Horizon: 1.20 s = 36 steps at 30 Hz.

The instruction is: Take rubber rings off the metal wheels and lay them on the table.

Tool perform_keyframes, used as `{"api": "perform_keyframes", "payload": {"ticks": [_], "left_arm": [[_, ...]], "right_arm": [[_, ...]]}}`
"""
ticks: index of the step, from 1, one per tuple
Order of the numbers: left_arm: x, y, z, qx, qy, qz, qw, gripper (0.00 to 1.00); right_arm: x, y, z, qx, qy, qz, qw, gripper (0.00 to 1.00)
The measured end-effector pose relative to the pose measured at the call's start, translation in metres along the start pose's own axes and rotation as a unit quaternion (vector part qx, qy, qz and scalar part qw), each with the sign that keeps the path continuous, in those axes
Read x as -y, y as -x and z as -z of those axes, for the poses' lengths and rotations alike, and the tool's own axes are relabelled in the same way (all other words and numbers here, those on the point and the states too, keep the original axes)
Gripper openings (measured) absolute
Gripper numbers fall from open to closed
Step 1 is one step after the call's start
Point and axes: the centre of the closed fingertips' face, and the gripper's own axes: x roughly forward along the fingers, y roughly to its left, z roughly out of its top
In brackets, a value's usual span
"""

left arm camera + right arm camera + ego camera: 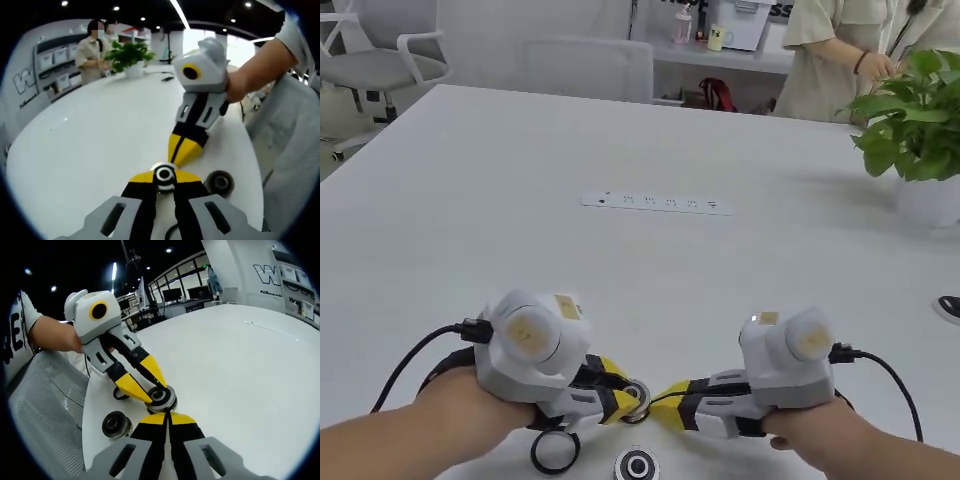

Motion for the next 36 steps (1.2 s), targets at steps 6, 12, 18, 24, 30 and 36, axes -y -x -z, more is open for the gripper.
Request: {"api": "perform_keyframes", "payload": {"ticks": [6, 12, 18, 24, 30, 36], "left_arm": [[-0.001, 0.000, 0.000, -0.001, 0.001, -0.002, 1.0000, 0.11], [-0.002, 0.000, -0.001, -0.001, 0.002, -0.007, 1.0000, 0.11], [-0.002, 0.000, -0.001, -0.005, 0.003, -0.012, 0.9999, 0.11], [-0.002, -0.001, -0.002, -0.009, 0.002, -0.016, 0.9998, 0.10], [-0.002, -0.002, -0.002, -0.014, 0.001, -0.017, 0.9998, 0.10], [-0.003, -0.002, -0.002, -0.017, 0.001, -0.019, 0.9997, 0.10]], "right_arm": [[0.005, 0.004, -0.006, 0.020, -0.033, 0.009, 0.9992, 0.00], [0.009, 0.009, -0.015, 0.053, -0.074, 0.014, 0.9958, 0.00], [0.008, 0.009, -0.019, 0.061, -0.080, 0.018, 0.9948, 0.00], [0.007, 0.009, -0.021, 0.066, -0.084, 0.019, 0.9941, 0.00], [0.005, 0.009, -0.022, 0.065, -0.093, 0.016, 0.9934, 0.00], [0.000, 0.009, -0.025, 0.063, -0.084, 0.009, 0.9944, 0.00]]}}
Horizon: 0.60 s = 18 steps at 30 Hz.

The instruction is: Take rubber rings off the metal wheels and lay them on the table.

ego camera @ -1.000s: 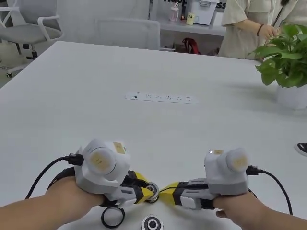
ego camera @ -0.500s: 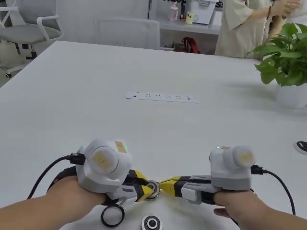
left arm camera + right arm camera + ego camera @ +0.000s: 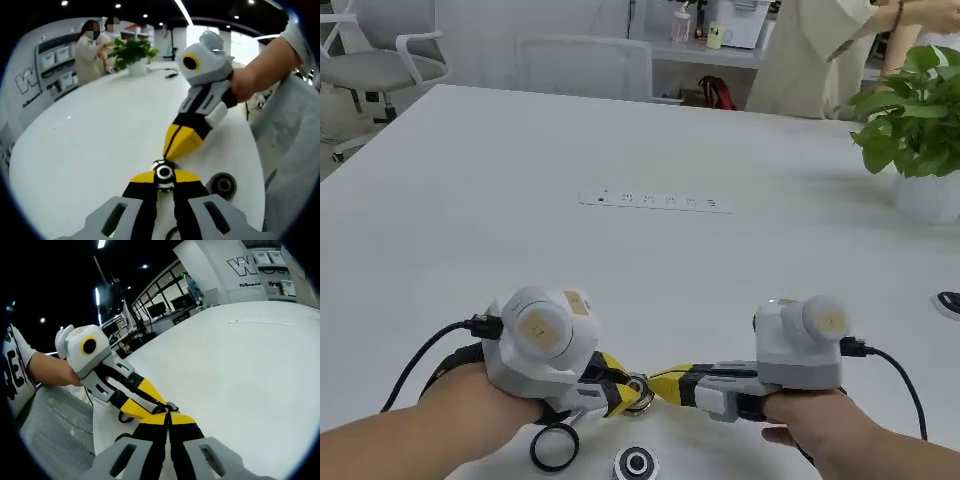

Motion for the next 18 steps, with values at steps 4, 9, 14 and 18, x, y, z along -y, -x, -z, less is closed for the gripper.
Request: {"api": "perform_keyframes", "payload": {"ticks": [4, 9, 14, 18], "left_arm": [[0.000, 0.000, 0.000, -0.003, -0.001, 0.000, 1.0000, 0.10], [0.000, -0.002, -0.001, -0.002, 0.001, -0.002, 1.0000, 0.10], [-0.001, -0.002, -0.001, 0.002, 0.001, -0.001, 1.0000, 0.11], [-0.001, -0.002, -0.001, 0.002, -0.001, 0.001, 1.0000, 0.11]], "right_arm": [[-0.008, -0.002, -0.001, 0.000, 0.008, -0.013, 0.9999, 0.00], [-0.027, -0.010, -0.014, 0.015, 0.023, -0.039, 0.9989, 0.00], [-0.017, -0.007, -0.010, 0.011, 0.020, -0.030, 0.9993, 0.00], [-0.010, -0.003, -0.009, 0.012, 0.019, -0.018, 0.9996, 0.00]]}}
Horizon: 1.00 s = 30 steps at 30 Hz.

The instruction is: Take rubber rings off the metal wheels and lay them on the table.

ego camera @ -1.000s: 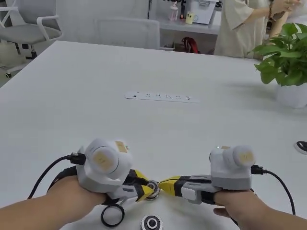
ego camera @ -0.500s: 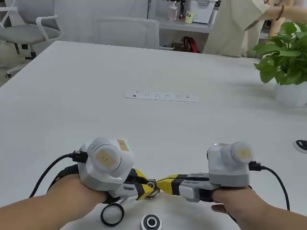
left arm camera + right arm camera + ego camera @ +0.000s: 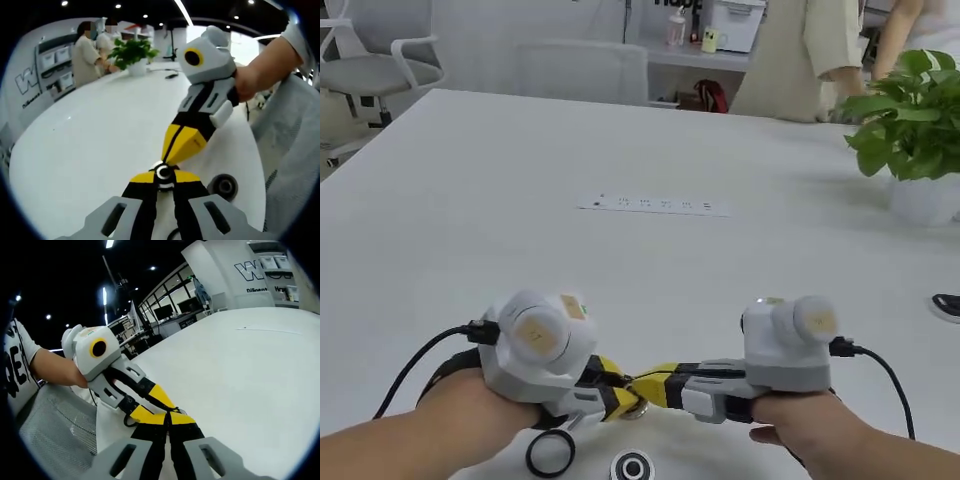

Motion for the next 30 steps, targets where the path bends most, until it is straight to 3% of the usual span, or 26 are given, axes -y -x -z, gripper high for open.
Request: {"api": "perform_keyframes", "payload": {"ticks": [10, 18, 30], "left_arm": [[0.000, 0.000, 0.000, 0.001, 0.001, 0.002, 1.0000, 0.12], [0.000, 0.002, -0.001, 0.003, 0.006, 0.006, 1.0000, 0.13], [-0.009, 0.021, -0.020, 0.050, 0.023, 0.002, 0.9985, 0.23]], "right_arm": [[0.009, 0.003, 0.004, -0.006, 0.002, 0.018, 0.9998, 0.00], [0.009, 0.002, 0.004, -0.005, 0.000, 0.018, 0.9998, 0.00], [0.007, 0.003, 0.001, -0.001, 0.000, 0.017, 0.9999, 0.00]]}}
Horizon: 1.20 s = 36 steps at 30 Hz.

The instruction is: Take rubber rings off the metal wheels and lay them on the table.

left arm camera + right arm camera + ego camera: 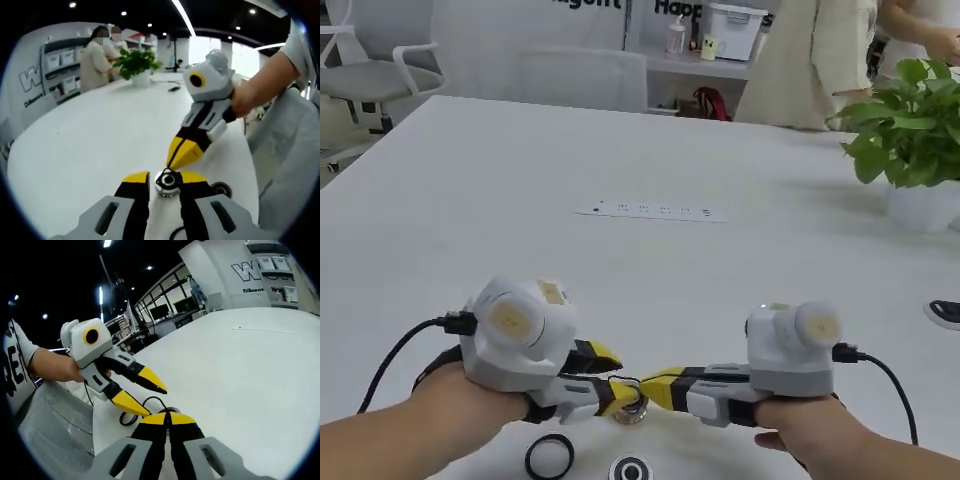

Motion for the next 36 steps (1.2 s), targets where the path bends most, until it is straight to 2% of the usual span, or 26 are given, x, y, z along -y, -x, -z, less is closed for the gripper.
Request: {"api": "perform_keyframes", "payload": {"ticks": [15, 26, 36], "left_arm": [[-0.005, 0.031, -0.011, 0.036, 0.002, -0.007, 0.9993, 0.35], [-0.007, 0.053, -0.014, 0.057, 0.010, -0.016, 0.9982, 0.44], [-0.007, 0.072, -0.011, 0.064, 0.009, -0.023, 0.9976, 0.53]], "right_arm": [[-0.005, -0.001, -0.005, 0.008, -0.002, -0.010, 0.9999, 0.00], [-0.013, -0.002, -0.009, 0.012, 0.000, -0.021, 0.9997, 0.00], [-0.021, -0.004, -0.013, 0.014, 0.003, -0.031, 0.9994, 0.00]]}}
